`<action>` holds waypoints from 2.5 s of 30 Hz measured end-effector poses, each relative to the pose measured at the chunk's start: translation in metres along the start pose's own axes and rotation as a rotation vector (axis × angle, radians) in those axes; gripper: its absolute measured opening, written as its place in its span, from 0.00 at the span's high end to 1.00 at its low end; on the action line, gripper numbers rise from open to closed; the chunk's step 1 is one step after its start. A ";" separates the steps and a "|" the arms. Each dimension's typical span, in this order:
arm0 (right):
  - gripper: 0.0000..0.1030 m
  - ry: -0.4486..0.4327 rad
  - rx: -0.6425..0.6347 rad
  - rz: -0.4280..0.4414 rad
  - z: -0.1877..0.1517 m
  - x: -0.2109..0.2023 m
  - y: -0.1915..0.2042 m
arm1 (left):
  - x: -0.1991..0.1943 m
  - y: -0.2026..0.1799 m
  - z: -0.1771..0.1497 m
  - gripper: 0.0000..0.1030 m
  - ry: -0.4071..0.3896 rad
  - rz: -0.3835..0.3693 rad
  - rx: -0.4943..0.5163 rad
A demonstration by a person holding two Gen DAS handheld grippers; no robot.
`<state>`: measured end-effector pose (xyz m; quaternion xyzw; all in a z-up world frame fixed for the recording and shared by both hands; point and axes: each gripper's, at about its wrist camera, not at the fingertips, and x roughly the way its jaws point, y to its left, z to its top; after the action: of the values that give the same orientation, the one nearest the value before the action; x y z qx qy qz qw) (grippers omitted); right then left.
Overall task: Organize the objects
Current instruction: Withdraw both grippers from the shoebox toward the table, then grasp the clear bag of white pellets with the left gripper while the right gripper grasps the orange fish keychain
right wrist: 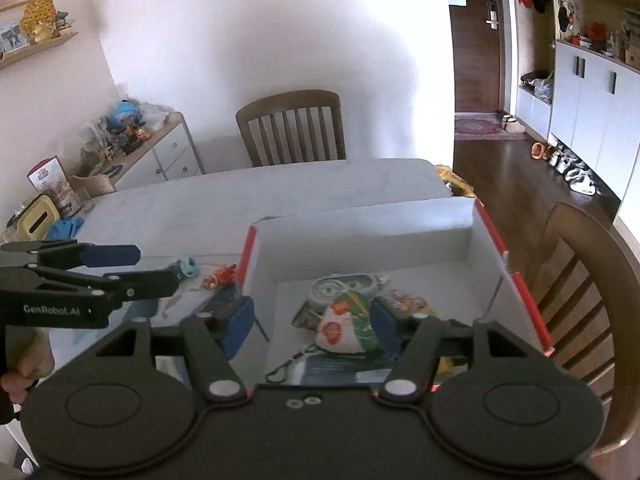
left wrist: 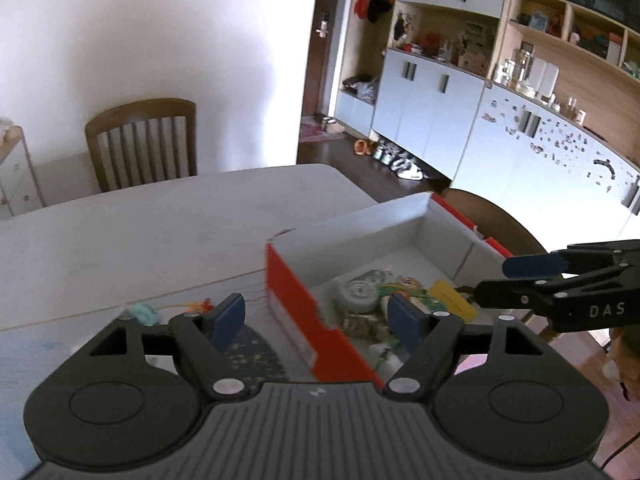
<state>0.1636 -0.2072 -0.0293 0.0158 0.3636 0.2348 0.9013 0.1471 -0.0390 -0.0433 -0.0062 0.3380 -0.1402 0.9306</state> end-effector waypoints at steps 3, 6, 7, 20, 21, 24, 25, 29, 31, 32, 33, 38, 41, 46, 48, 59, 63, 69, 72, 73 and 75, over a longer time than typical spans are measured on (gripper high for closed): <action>0.28 -0.006 0.002 0.006 0.000 0.003 0.011 | -0.007 0.012 -0.003 0.22 -0.008 0.019 -0.008; 0.21 -0.011 0.003 0.018 0.001 0.007 0.021 | -0.016 0.029 -0.008 0.20 -0.008 0.025 -0.028; 0.18 -0.014 0.000 0.021 0.001 0.008 0.025 | -0.018 0.035 -0.010 0.20 -0.006 0.029 -0.034; 0.03 -0.001 -0.055 0.058 0.011 0.040 0.083 | -0.033 0.109 -0.031 0.00 -0.010 0.094 -0.101; 0.03 0.004 -0.056 0.059 0.012 0.043 0.086 | -0.033 0.114 -0.033 0.00 -0.009 0.098 -0.103; 0.03 0.020 -0.064 0.065 0.015 0.055 0.098 | -0.030 0.128 -0.037 0.00 -0.002 0.114 -0.105; 0.03 0.025 -0.070 0.064 0.016 0.059 0.102 | -0.028 0.133 -0.039 0.00 0.001 0.119 -0.108; 0.03 0.048 -0.095 0.068 0.019 0.076 0.119 | -0.019 0.153 -0.049 0.00 0.019 0.146 -0.111; 0.03 0.064 -0.105 0.065 0.019 0.086 0.128 | -0.015 0.165 -0.054 0.00 0.034 0.157 -0.112; 0.03 0.071 -0.109 0.064 0.019 0.091 0.131 | -0.014 0.170 -0.056 0.00 0.040 0.158 -0.114; 0.03 0.079 -0.113 0.063 0.020 0.096 0.135 | -0.012 0.175 -0.058 0.00 0.049 0.155 -0.117; 0.03 0.114 -0.134 0.055 0.020 0.119 0.150 | 0.005 0.196 -0.065 0.00 0.067 0.163 -0.101; 0.03 0.126 -0.149 0.048 0.021 0.133 0.159 | 0.017 0.206 -0.068 0.00 0.071 0.174 -0.081; 0.03 0.155 -0.170 0.033 0.023 0.158 0.169 | 0.039 0.219 -0.074 0.00 0.090 0.172 -0.071; 0.03 0.172 -0.174 0.027 0.024 0.169 0.172 | 0.048 0.222 -0.076 0.00 0.101 0.169 -0.062; 0.08 0.246 -0.173 -0.040 0.026 0.224 0.173 | 0.080 0.232 -0.080 0.00 0.102 0.162 -0.006; 0.11 0.274 -0.196 -0.056 0.023 0.242 0.173 | 0.089 0.234 -0.082 0.00 0.114 0.145 -0.016; 0.20 0.311 -0.217 -0.067 0.018 0.264 0.172 | 0.098 0.232 -0.081 0.00 0.106 0.138 0.001; 0.20 0.317 -0.209 -0.070 0.016 0.269 0.168 | 0.102 0.232 -0.082 0.00 0.108 0.129 0.001; 0.21 0.320 -0.207 -0.069 0.016 0.271 0.167 | 0.103 0.232 -0.083 0.00 0.109 0.129 0.004; 0.23 0.329 -0.210 -0.071 0.015 0.275 0.165 | 0.105 0.231 -0.085 0.00 0.110 0.130 0.007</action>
<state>0.2778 0.0617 -0.1637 -0.1296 0.4798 0.2389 0.8342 0.2301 0.1622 -0.1993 0.0265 0.3879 -0.0810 0.9178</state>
